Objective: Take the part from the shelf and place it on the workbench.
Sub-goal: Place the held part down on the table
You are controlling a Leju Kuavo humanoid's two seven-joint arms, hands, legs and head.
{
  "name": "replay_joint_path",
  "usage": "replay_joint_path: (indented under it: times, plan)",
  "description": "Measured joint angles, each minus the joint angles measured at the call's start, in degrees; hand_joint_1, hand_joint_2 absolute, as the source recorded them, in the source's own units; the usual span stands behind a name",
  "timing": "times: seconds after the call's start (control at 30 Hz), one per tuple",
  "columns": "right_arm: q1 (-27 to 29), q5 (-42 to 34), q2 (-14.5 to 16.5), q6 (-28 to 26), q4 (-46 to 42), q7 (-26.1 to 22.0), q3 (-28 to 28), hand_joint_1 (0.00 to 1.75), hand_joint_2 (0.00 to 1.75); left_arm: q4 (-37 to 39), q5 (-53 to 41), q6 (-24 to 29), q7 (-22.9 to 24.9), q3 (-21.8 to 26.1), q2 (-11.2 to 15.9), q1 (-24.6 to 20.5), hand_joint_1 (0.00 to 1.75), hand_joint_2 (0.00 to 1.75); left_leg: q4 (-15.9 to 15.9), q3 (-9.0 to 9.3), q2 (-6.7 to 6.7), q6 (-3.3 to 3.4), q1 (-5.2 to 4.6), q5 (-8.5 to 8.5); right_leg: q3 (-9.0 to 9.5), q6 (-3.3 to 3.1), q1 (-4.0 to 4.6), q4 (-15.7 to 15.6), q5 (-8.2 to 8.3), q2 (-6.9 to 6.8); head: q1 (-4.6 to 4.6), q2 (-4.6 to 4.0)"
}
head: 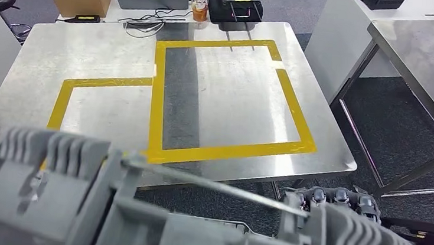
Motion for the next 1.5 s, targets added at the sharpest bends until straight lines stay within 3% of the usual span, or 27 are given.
replay_joint_path:
  times: [0.03,0.07,0.13,0.17,0.23,0.37,0.43,0.5,0.53,0.57,0.6,0.67,0.7,0.73,0.87,0.93,1.0,1.03,1.07,1.1,1.17,1.23,1.3,1.4,1.5]
  plan:
    - [0.1,0.3,0.0,-0.5,0.0,0.3,-0.6,1.75,1.75,0.0,0.0,0.0,-0.1,0.1,-0.1,0.1,0.0,1.75,0.0,0.01,-0.07,0.03,-0.05,-0.04,-0.77,0.26,-0.02,1.3,-0.11,0.0,0.0,0.0]
    - [0.2,0.7,0.0,-0.9,0.0,0.5,-1.2,1.75,1.75,0.0,0.0,-0.1,-0.3,0.2,-0.1,0.2,0.0,1.75,0.0,0.05,-0.18,0.01,-0.07,-0.09,-0.43,0.69,-0.04,0.3,0.63,-0.01,0.0,0.0]
    - [0.2,1.5,0.0,-1.7,-0.3,1.0,-2.7,1.75,1.75,0.0,0.1,-0.2,-0.5,0.5,-0.3,0.4,0.0,1.75,0.2,0.15,-0.48,-0.19,-0.07,-0.26,3.23,1.49,-0.08,-7.5,3.75,-0.01,0.02,0.0]
    - [0.2,1.8,0.0,-2.0,-0.5,1.2,-3.5,1.75,1.75,0.0,0.1,-0.3,-0.7,0.7,-0.3,0.4,0.0,1.75,0.4,0.12,-0.62,-0.42,-0.21,-0.43,5.2,1.51,-0.02,-11.3,5.11,0.01,-0.01,0.0]
    - [0.2,2.3,0.0,-2.5,-0.8,1.4,-5.2,1.75,1.75,0.0,0.1,-0.3,-0.9,1.0,-0.5,0.6,0.0,1.75,0.7,0.02,-0.78,-0.9,-0.42,-0.77,7.22,0.86,0.16,-15.2,6.32,0.03,-0.06,0.0]
    - [-0.6,2.8,-0.3,-3.0,-0.8,1.8,-9.2,1.75,1.75,0.0,0.0,-0.4,-1.1,1.7,-0.6,1.2,0.0,1.75,2.0,-0.47,-0.66,-1.91,-0.21,-1.91,7.53,-0.48,-0.06,-15.4,6.46,0.03,-0.19,0.0]
    - [-1.4,2.8,-0.4,-3.1,-0.8,2.0,-10.7,1.75,1.75,-0.1,0.0,-0.4,-1.2,1.9,-0.7,1.3,0.0,1.75,7.1,-2.91,-0.48,-2.6,0.07,-4.77,7.72,-0.79,-0.31,-15.5,6.42,0.01,-0.4,0.0]
    - [-2.1,2.9,-0.5,-3.2,-0.8,2.2,-12.1,1.75,1.75,-0.2,-0.1,-0.4,-1.2,2.2,-0.8,1.4,0.0,1.75,14.9,-6.84,-0.37,-3.12,0.41,-7.94,7.74,-0.88,-0.32,-15.5,6.35,0.0,-0.49,0.0]
    - [-2.4,2.9,-0.5,-3.3,-0.8,2.4,-12.6,1.75,1.75,-0.2,-0.1,-0.4,-1.2,2.4,-0.9,1.6,0.0,1.75,17.2,-8.17,-0.33,-3.25,0.53,-8.36,7.75,-0.88,-0.32,-15.5,6.33,0.0,-0.49,0.0]
    - [-2.7,3.0,-0.6,-3.4,-0.8,2.6,-13.1,1.75,1.75,-0.3,-0.1,-0.3,-1.2,2.6,-1.0,1.7,0.0,1.75,17.5,-8.51,-0.26,-3.29,0.6,-7.69,7.8,-0.88,-0.32,-15.5,6.31,0.02,-0.49,0.0]
    - [-3.1,3.2,-0.6,-3.5,-0.8,2.9,-13.5,1.75,1.75,-0.4,-0.1,-0.1,-1.2,2.9,-1.1,1.9,0.0,1.75,15.3,-7.66,-0.16,-3.22,0.64,-6.01,7.88,-0.87,-0.33,-15.5,6.3,0.03,-0.5,0.0]
    - [-4.3,4.0,-0.6,-4.0,-0.8,3.5,-14.2,1.75,1.75,-1.0,-0.4,0.1,-1.2,3.4,-1.2,2.1,0.0,1.75,7.1,-3.92,0.11,-2.81,0.55,-2.09,8.04,-0.73,-0.25,-15.4,6.22,0.07,-0.5,0.0]
    - [-4.8,4.6,-0.6,-4.2,-0.8,3.8,-14.6,1.75,1.75,-1.3,-0.5,0.2,-1.1,3.7,-1.3,2.2,0.0,1.75,3.8,-2.39,0.19,-2.54,0.44,-0.92,8.05,-0.6,-0.1,-15.4,6.17,0.09,-0.48,0.0]
    - [-5.3,5.3,-0.7,-4.6,-0.8,4.1,-14.9,1.75,1.75,-1.7,-0.8,0.3,-0.9,4.0,-1.3,2.4,0.0,1.75,1.9,-1.5,0.24,-2.25,0.27,-0.44,8.01,-0.34,0.01,-15.4,6.13,0.09,-0.45,0.0]
    - [-7.2,10.3,-0.9,-6.5,-0.5,5.2,-16.2,1.75,1.75,-4.0,-1.8,0.5,0.6,5.7,-1.7,4.0,0.0,1.75,0.6,-0.88,0.14,-0.77,0.03,-0.08,7.55,0.85,-0.14,-14.9,5.71,0.05,-0.4,0.0]
    - [-8.3,14.2,-1.4,-8.5,-0.1,5.6,-17.0,1.75,1.75,-5.4,-2.6,0.5,1.5,6.6,-2.1,4.7,0.0,1.75,0.1,-0.5,0.09,-0.07,0.18,0.35,5.28,0.64,-0.19,-10.2,3.42,0.05,-0.32,0.0]
    - [-9.2,18.8,-2.1,-11.0,0.7,5.7,-17.5,1.75,1.75,-6.7,-3.6,0.3,2.3,7.7,-2.4,5.3,0.0,1.75,0.1,-0.55,0.0,0.2,-0.02,0.39,1.39,0.32,-0.18,-2.1,0.26,0.05,-0.26,0.0]
    - [-9.7,21.4,-2.6,-12.6,1.3,5.8,-17.8,1.75,1.75,-7.3,-4.3,0.2,2.7,8.2,-2.7,5.8,0.0,1.75,0.1,-0.56,-0.04,0.23,-0.1,0.37,-0.15,0.42,-0.19,1.0,-0.6,0.05,-0.26,0.0]
    - [-10.4,24.1,-3.2,-14.3,1.9,5.9,-17.9,1.75,1.75,-8.0,-4.9,0.0,3.1,8.8,-2.9,6.2,0.0,1.75,0.1,-0.57,-0.08,0.25,-0.15,0.35,-0.76,0.71,-0.21,2.0,-0.59,0.05,-0.25,0.0]
    - [-11.2,26.8,-3.9,-16.0,2.6,6.2,-18.0,1.75,1.75,-8.5,-5.6,-0.2,3.3,9.5,-3.1,6.5,0.0,1.75,0.2,-0.56,-0.15,0.24,-0.17,0.33,-0.25,1.14,-0.22,0.7,0.29,0.04,-0.25,0.0]
    - [-13.2,31.6,-5.7,-19.2,3.9,6.7,-18.1,1.75,1.75,-9.4,-7.0,-0.8,3.6,10.6,-3.6,6.8,0.0,1.75,0.4,-0.64,-0.38,0.09,-0.19,0.23,3.52,1.9,-0.26,-7.3,3.52,0.03,-0.23,0.0]
    - [-15.2,34.8,-7.4,-21.7,5.3,7.2,-18.3,1.75,1.75,-9.9,-8.0,-1.2,3.7,11.7,-4.0,6.9,0.0,1.75,0.9,-0.98,-0.64,-0.35,-0.42,-0.04,6.68,1.64,-0.12,-13.8,5.78,0.05,-0.26,0.0]
    - [-16.5,36.2,-8.7,-22.8,6.5,7.4,-18.5,1.75,1.75,-10.1,-8.5,-1.4,3.7,12.5,-4.2,7.0,0.0,1.75,1.2,-1.24,-0.73,-0.84,-0.54,-0.2,7.26,0.86,0.17,-15.1,6.24,0.07,-0.29,0.0]
    - [-17.7,36.8,-9.7,-23.2,7.5,7.4,-18.7,1.75,1.75,-10.2,-8.8,-1.5,3.7,13.2,-4.6,7.2,0.0,1.75,2.7,-1.94,-0.58,-1.71,-0.26,-1.37,7.49,0.04,-0.24,-15.3,6.35,0.07,-0.38,0.0]
    - [-18.2,38.7,-10.3,-24.5,8.1,7.9,-18.4,1.75,1.75,-10.3,-9.7,-1.9,3.6,13.9,-4.7,7.1,0.0,1.75,12.4,-6.64,-0.35,-2.69,0.2,-6.05,7.69,-0.49,-0.35,-15.4,6.23,0.05,-0.65,0.0]
